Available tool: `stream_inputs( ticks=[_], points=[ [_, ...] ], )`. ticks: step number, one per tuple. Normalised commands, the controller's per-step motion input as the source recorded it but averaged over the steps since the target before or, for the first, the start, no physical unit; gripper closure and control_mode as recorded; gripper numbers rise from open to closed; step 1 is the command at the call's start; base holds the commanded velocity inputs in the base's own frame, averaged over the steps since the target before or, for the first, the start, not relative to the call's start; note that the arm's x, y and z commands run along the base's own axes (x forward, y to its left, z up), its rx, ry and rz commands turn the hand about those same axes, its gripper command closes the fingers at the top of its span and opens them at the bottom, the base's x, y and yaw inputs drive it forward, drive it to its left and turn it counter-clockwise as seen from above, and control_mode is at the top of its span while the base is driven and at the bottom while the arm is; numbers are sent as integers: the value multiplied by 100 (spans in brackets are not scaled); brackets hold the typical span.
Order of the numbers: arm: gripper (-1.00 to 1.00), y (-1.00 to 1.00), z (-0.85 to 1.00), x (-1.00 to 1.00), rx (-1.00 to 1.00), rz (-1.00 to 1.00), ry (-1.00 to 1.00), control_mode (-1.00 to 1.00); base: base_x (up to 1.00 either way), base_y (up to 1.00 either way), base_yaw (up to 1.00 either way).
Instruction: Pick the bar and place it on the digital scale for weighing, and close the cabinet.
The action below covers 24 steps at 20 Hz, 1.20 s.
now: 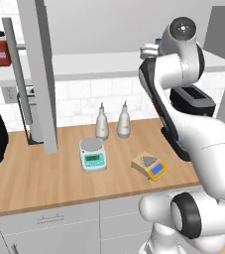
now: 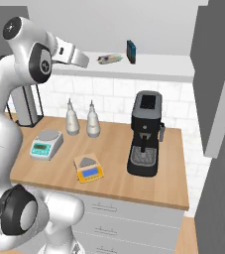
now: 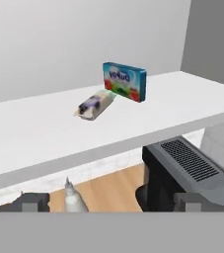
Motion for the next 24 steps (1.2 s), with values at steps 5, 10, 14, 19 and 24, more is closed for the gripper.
stream_inputs(
  ticks=[5,10,14,19,24],
  points=[
    [-100,-18,-6,62,-2,-5,9,-100,0,0,0],
    [-100,-8,-10,59,0,-5,2,-100,0,0,0],
    [-100,-4,-8,61,0,-2,3,-100,0,0,0],
    [-100,-4,-10,46,0,-2,0,-100,0,0,0],
    [-100,-8,-9,41,0,-2,0,-100,0,0,0]
  ],
)
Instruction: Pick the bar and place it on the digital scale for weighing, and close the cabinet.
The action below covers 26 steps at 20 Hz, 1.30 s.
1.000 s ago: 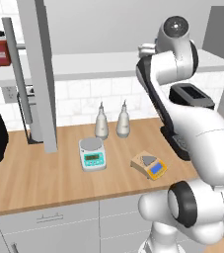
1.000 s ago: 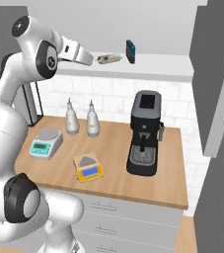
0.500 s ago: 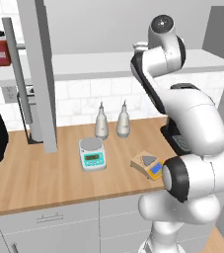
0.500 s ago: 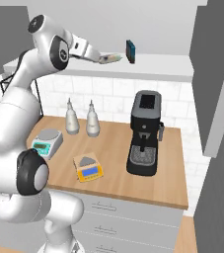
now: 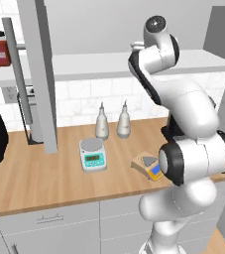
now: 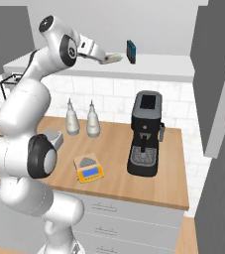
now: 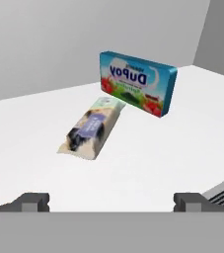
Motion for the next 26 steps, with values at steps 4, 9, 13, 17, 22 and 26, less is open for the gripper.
stream_inputs(
  ticks=[4,9,13,17,22,26],
  points=[
    [-100,-14,-10,33,0,-2,0,-100,0,0,0],
    [-100,-1,-8,34,0,-6,2,-100,0,0,0],
    [-100,0,-6,33,0,-6,2,-100,0,0,0],
    [-100,0,-2,29,0,-4,3,-100,0,0,0],
    [-100,-1,-10,34,0,0,1,-100,0,0,0],
    [-100,-5,-13,35,0,0,0,-100,0,0,0]
  ],
)
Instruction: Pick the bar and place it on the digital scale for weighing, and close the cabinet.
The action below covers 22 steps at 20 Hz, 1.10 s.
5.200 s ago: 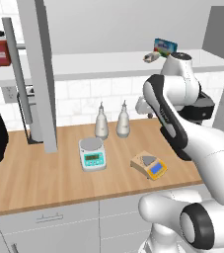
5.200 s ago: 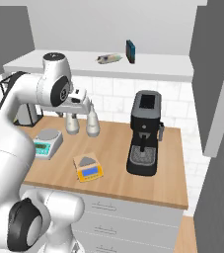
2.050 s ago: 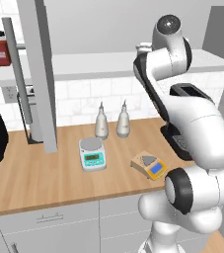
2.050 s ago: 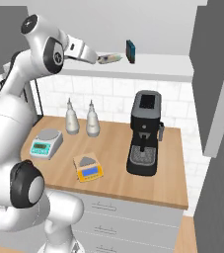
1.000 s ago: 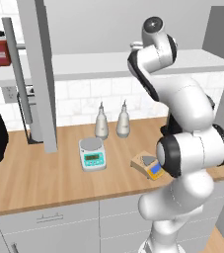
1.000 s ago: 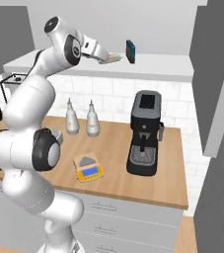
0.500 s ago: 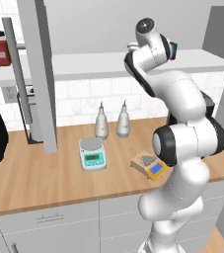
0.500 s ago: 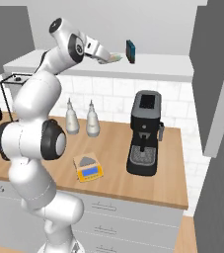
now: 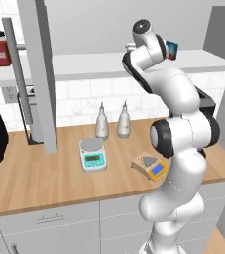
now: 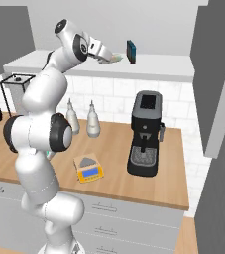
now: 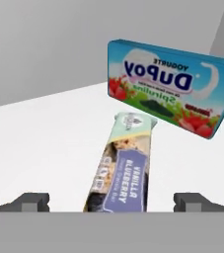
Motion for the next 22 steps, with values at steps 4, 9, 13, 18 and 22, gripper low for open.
stream_inputs(
  ticks=[4,9,13,18,22],
  points=[
    [-100,-24,-19,16,0,0,0,-100,0,0,0],
    [100,-19,-19,8,0,0,0,-100,0,0,0],
    [100,0,-16,2,0,0,0,-100,0,0,0],
    [100,5,-4,-19,0,0,-1,-100,0,0,0],
    [100,46,-4,-100,9,0,-2,-100,0,0,0]
  ],
)
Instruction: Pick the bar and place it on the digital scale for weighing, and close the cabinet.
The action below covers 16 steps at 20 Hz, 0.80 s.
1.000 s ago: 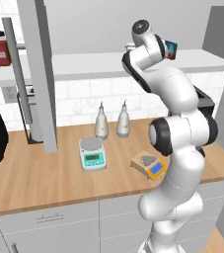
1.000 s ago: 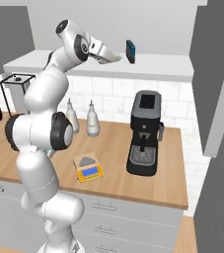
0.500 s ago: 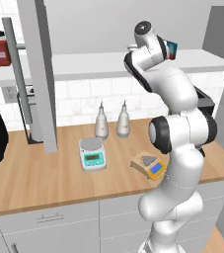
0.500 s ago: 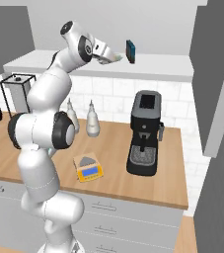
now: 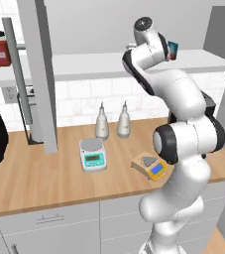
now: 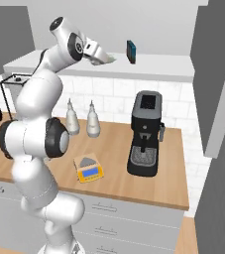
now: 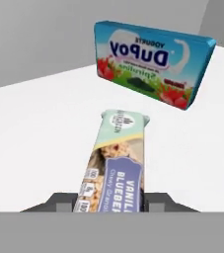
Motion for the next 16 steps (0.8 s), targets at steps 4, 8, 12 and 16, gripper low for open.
stream_inputs(
  ticks=[4,8,12,16],
  points=[
    [100,54,-12,-100,2,2,-21,-100,0,0,0],
    [100,49,0,-100,1,18,-25,-100,0,0,0],
    [100,3,16,-100,0,27,6,-100,0,0,0],
    [100,-19,1,-100,0,38,8,-100,0,0,0]
  ],
)
